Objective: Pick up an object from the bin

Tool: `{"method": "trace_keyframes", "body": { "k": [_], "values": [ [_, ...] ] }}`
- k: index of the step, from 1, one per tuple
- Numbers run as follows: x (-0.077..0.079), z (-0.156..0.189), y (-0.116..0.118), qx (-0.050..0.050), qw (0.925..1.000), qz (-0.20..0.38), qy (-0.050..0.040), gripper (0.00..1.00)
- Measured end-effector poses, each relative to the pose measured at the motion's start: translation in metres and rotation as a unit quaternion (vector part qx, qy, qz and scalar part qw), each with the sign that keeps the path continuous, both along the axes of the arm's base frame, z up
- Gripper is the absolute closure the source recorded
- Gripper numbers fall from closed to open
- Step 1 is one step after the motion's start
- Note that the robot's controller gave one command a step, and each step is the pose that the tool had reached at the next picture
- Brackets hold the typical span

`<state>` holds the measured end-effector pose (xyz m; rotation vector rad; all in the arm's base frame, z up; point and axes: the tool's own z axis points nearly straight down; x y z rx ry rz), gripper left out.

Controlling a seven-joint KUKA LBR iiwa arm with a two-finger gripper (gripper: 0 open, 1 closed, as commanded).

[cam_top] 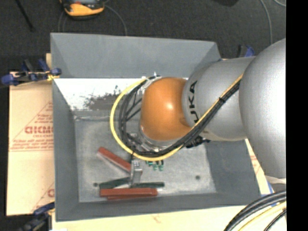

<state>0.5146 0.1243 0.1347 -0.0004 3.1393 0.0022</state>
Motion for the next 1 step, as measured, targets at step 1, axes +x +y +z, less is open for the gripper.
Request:
{"method": "trace_keyframes", "body": {
  "k": [1],
  "values": [
    [0.0007, -0.0023, -0.0006, 0.000, 1.0000, -0.005, -0.0001, 0.00]
  ]
}}
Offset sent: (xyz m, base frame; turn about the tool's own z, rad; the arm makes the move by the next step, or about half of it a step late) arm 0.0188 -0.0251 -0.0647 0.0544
